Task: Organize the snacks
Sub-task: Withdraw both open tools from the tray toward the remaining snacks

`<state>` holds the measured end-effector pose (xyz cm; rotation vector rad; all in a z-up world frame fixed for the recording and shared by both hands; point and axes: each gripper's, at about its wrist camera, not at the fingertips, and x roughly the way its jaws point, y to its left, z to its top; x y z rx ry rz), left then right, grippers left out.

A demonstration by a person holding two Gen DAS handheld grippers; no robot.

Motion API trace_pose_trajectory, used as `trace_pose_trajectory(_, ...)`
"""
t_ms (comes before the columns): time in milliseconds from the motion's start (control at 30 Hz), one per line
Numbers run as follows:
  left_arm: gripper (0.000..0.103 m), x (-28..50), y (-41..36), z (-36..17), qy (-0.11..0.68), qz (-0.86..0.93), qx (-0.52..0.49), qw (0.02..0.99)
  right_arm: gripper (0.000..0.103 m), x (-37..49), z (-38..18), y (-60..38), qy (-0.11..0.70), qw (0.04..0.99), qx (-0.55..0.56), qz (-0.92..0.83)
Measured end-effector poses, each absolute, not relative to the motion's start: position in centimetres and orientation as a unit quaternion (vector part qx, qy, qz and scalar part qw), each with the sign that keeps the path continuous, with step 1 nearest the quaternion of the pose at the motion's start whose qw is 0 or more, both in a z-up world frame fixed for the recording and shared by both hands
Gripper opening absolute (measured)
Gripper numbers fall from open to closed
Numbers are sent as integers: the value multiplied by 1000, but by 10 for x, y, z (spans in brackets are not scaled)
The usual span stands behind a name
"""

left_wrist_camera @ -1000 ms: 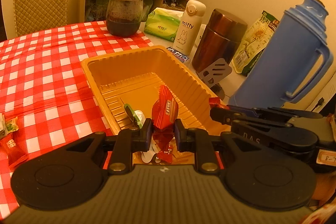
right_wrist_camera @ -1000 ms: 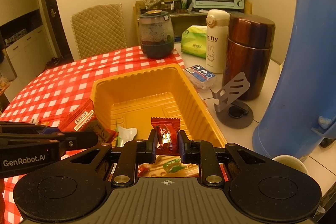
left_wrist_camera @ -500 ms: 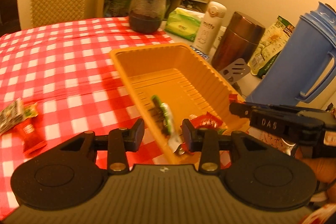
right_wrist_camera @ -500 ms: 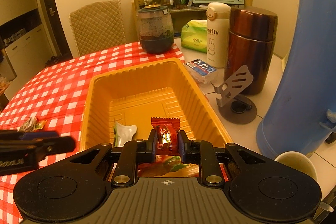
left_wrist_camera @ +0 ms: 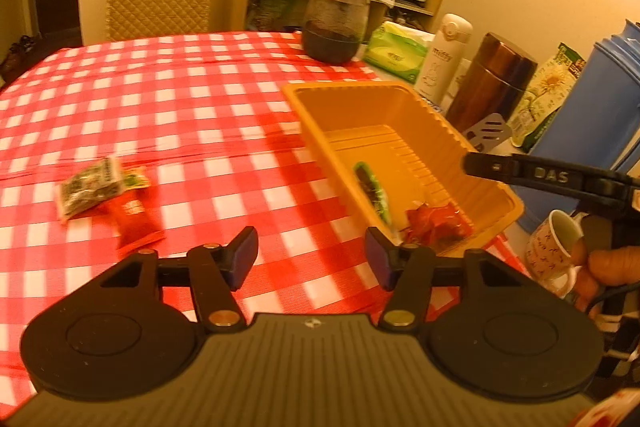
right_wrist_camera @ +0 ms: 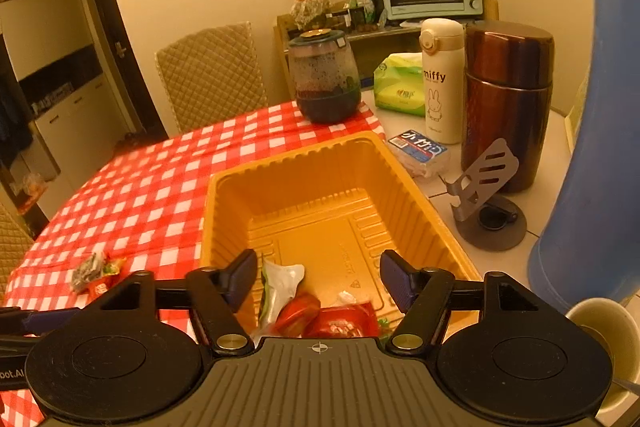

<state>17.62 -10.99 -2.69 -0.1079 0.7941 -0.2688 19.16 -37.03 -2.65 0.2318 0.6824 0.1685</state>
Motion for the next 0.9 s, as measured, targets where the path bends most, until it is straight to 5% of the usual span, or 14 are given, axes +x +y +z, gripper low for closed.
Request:
trace_pose_trajectory(467,77,123,-67,-2,372,-94,-49,922,67,113,-11,-349,358,922,131,67)
trace_pose_trajectory(900,83,68,-26,21,352,-60,-64,932,74,62,19,-295,349,924,115,105)
